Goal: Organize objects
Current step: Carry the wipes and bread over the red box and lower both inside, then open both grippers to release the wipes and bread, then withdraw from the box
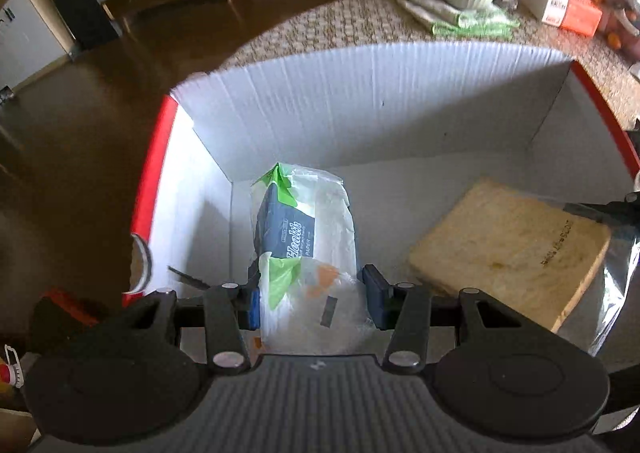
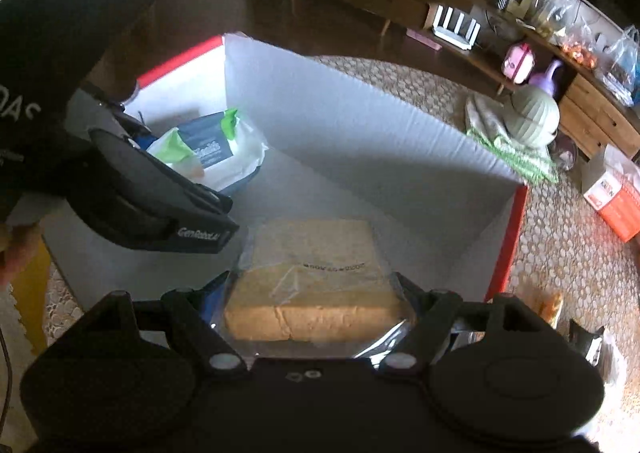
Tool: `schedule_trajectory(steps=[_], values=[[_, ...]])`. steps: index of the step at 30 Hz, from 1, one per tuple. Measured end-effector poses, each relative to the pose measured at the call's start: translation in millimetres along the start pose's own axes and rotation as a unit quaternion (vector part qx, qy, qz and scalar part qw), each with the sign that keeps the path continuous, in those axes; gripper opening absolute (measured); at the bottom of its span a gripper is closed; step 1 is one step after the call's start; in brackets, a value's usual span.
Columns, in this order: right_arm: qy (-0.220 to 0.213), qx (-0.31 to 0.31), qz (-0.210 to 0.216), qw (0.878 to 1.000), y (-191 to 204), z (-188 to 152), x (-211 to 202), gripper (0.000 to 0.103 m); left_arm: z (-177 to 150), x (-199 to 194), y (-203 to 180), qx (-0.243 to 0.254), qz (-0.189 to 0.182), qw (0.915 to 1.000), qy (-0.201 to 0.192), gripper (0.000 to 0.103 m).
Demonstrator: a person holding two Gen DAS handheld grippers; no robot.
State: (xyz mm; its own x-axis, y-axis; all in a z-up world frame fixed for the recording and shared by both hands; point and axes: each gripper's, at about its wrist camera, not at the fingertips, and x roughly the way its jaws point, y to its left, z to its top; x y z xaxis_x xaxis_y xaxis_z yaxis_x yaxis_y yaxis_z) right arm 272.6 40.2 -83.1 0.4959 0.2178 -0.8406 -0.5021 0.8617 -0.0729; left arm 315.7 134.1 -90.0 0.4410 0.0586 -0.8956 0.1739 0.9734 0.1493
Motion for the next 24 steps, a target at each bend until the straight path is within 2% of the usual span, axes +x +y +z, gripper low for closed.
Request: schedule_trajectory(steps=[5, 7, 9, 12, 24], values=[[0.019, 0.014, 0.013, 1.0, -3.8, 1.7, 4.6, 0.082, -1.1, 7.8, -0.2, 0.005, -0.011, 0.9998, 0.016, 0.052], [0.019, 0.011, 0.011, 1.0, -2.0, 1.7, 4.7, 0.083, -1.7, 8.2, 0.3, 0.003, -0.012, 0.9997, 0.02, 0.056], [0.02, 0.01, 0.009, 1.0, -1.7, 1.9, 4.1, 0.083, -2.9, 5.9, 1.3, 0.002, -0.015, 0.9998, 0.014, 0.065], [0.017, 0.009, 0.004, 1.0, -1.8, 0.0, 1.1, 0.085, -3.5, 2.1, 1.0, 0.002, -0.011, 0.9999, 0.007, 0.07], [-0.018, 0.007, 0.008, 1.0, -5.4, -6.1, -36.7, 0.09, -11.1, -42.7, -0.3, -0.014, -0.009, 0.9992, -0.037, 0.07]])
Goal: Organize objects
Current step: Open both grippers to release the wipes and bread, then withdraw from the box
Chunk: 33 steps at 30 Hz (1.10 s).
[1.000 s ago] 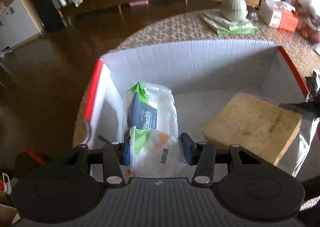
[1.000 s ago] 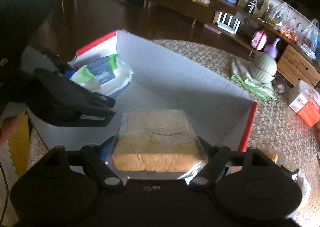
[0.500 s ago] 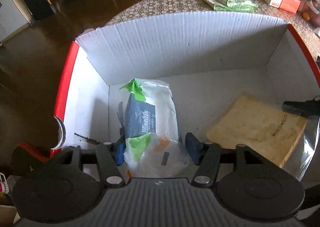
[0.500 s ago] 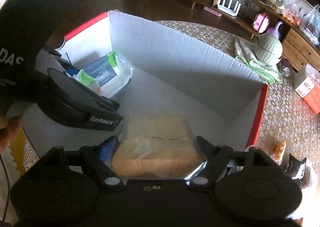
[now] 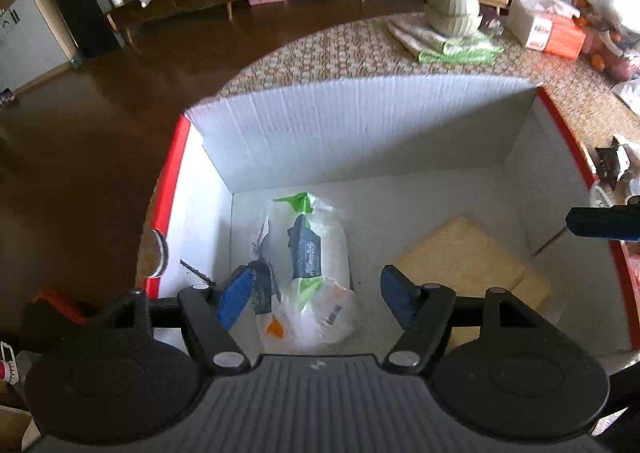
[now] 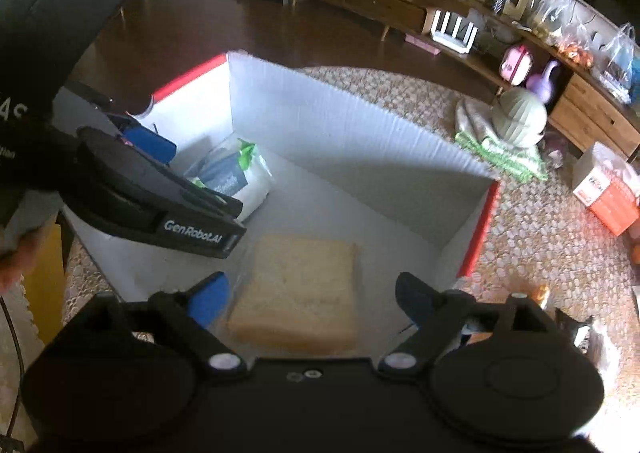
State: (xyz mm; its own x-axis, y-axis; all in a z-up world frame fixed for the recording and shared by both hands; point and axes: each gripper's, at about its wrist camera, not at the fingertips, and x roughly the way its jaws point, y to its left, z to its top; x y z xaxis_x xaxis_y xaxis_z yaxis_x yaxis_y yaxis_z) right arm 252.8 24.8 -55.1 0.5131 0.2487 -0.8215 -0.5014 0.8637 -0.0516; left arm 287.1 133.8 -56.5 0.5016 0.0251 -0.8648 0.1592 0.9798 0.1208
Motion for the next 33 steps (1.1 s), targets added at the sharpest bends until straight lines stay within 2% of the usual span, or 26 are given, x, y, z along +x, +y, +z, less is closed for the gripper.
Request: schedule_trajectory(steps=[7, 14, 23, 27, 33], values=[[-0.028, 0.019, 0.014, 0.999, -10.7, -7.1, -34.8, 0.09, -0.2, -29.2, -8.3, -0.011, 0.004, 0.9995, -0.031, 0.07], [-0.054, 0.037, 0.025, 0.998, -24.8, -23.7, -70.8, 0.091, -13.7, -60.9, -19.0, -0.017, 0.008, 0.9981, -0.058, 0.07], [-0.092, 0.03, 0.047, 0.994, -35.6, -50.4, -112.7, 0.091, -37.4, -94.4, -40.3, -0.008, -0.015, 0.9956, -0.093, 0.07], [-0.109, 0.039, 0.06, 0.991, -42.5, -62.6, -129.5, 0.092, -50.0, -110.2, -48.3, -0.012, -0.019, 0.9932, -0.114, 0.079], [-0.125, 0.064, 0.073, 0.987, -56.2, -87.0, -147.7, 0.092, -69.8, -128.4, -60.0, -0.033, -0.025, 0.9897, -0.137, 0.081]])
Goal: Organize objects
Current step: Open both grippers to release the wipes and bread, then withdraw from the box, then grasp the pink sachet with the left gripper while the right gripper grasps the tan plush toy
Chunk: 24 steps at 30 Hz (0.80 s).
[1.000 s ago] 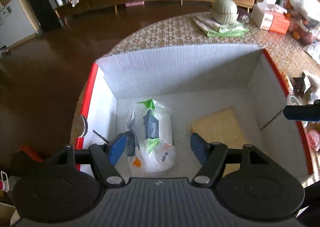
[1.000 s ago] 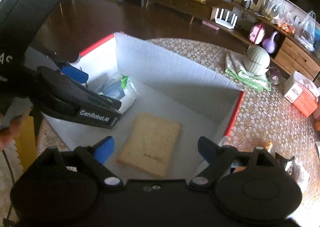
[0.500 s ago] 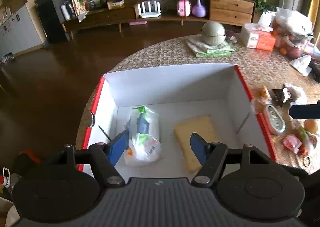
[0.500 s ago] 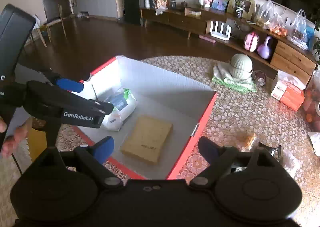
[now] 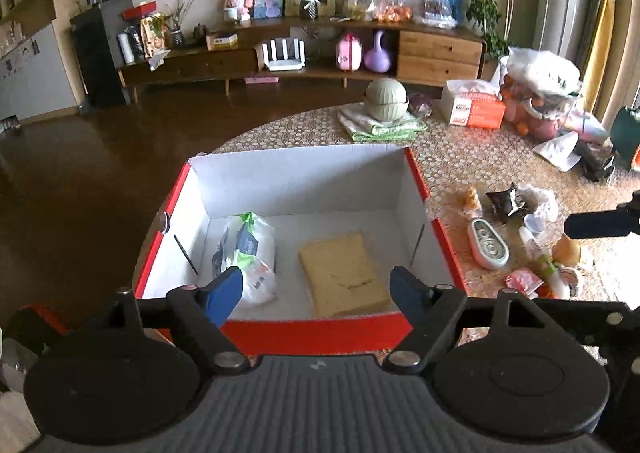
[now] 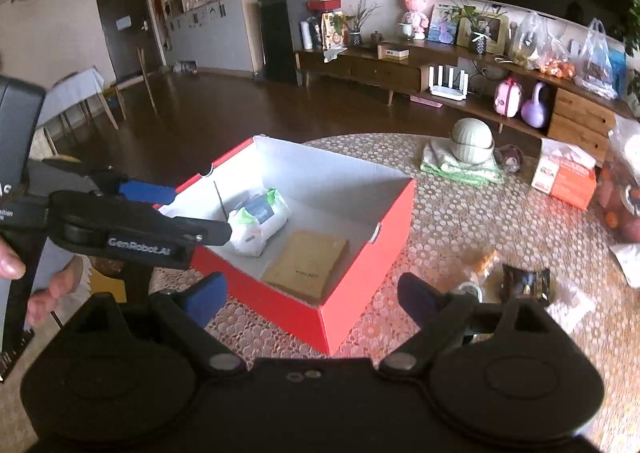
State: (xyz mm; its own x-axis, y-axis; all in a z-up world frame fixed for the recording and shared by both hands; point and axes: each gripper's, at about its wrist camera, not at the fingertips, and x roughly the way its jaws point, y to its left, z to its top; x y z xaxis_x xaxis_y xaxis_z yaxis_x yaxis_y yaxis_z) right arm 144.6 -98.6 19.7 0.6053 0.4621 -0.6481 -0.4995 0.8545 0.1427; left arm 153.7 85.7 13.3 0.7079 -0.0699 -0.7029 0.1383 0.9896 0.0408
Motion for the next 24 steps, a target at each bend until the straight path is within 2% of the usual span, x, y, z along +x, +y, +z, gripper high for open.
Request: schedule_trajectory(steps=[7, 14, 15, 17, 22, 24], values=[[-0.04, 0.01, -0.023, 0.999, -15.5, -26.2, -32.3, 0.096, -21.0, -19.8, -23.3, -0.005, -0.011, 0.9996, -0.024, 0.083], [-0.055, 0.041, -0.043, 0.997, -46.7, -51.7, -55.0, 0.098, -37.1, -24.8, -52.5, -0.012, -0.034, 0.9988, -0.034, 0.093], [-0.058, 0.045, -0.049, 0.996, -51.8, -55.6, -58.0, 0.098, -38.5, -24.3, -56.6, -0.015, -0.038, 0.9985, -0.035, 0.099], [-0.069, 0.048, -0.067, 0.994, -60.9, -63.6, -64.3, 0.098, -41.2, -23.9, -64.8, -0.019, -0.041, 0.9983, -0.037, 0.103], [-0.069, 0.03, -0.12, 0.99, -77.9, -81.9, -73.1, 0.098, -47.4, -18.3, -86.6, -0.021, -0.052, 0.9972, -0.048, 0.103], [-0.067, 0.038, -0.137, 0.988, -86.7, -88.9, -76.2, 0.098, -48.6, -12.9, -95.2, -0.023, -0.061, 0.9972, -0.038, 0.103]])
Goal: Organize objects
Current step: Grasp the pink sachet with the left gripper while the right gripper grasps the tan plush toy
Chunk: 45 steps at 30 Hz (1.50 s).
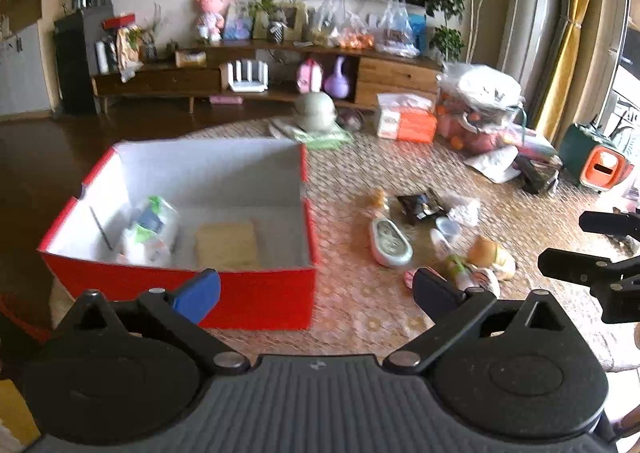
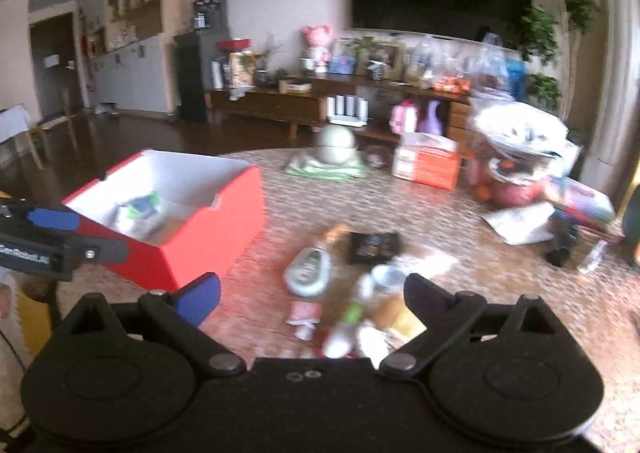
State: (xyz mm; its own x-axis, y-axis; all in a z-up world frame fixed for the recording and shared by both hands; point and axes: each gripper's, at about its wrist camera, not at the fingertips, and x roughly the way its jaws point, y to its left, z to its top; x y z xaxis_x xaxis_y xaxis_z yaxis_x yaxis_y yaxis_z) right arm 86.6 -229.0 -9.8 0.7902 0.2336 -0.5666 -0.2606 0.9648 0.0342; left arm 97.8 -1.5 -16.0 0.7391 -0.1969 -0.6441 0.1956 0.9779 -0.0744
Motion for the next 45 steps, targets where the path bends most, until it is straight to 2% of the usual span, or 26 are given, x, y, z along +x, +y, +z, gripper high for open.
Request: schedule_trajectory(steps=[6, 9, 14, 17, 22, 26, 35, 45], values=[[-0.004, 0.032, -0.038, 0.999, -32.5, -19.8, -4.7, 0.098, -8.1, 18.1, -29.5, 0.021, 0.002, 0.9998, -0.001, 0.103], [0.006, 0.015, -0.028, 0.999, -47.2, -25.3, -3.5, 0.098, -11.4, 30.5, -43.4, 0.029, -0.007, 0.9995, 0.007, 0.103], [0.034, 0.002, -0.04, 0.999, -64.3, -30.4, 2.9, 0.098, -18.7, 48.6, -66.1, 0.045, -0.024, 0.9987, 0.004, 0.103], [0.048, 0.004, -0.032, 0.998, -75.9, -35.4, 11.3, 0.098, -22.4, 58.1, -80.5, 0.061, -0.02, 0.9979, -0.002, 0.103], [0.066, 0.019, -0.035, 0.997, -90.2, -41.5, 27.5, 0.097, -26.9, 79.4, -96.0, 0.071, -0.01, 0.9974, 0.009, 0.103], [0.074, 0.025, -0.032, 0.996, -97.7, -44.1, 42.8, 0.097, -28.9, 95.5, -103.3, 0.076, -0.005, 0.997, 0.008, 0.103], [0.098, 0.014, -0.022, 0.995, -110.2, -45.5, 79.2, 0.096, -32.3, 141.6, -108.2, 0.086, 0.013, 0.9955, 0.037, 0.103], [0.118, 0.017, -0.012, 0.993, -119.7, -47.1, 110.8, 0.094, -33.8, 174.3, -105.0, 0.074, 0.021, 0.9957, 0.051, 0.102]])
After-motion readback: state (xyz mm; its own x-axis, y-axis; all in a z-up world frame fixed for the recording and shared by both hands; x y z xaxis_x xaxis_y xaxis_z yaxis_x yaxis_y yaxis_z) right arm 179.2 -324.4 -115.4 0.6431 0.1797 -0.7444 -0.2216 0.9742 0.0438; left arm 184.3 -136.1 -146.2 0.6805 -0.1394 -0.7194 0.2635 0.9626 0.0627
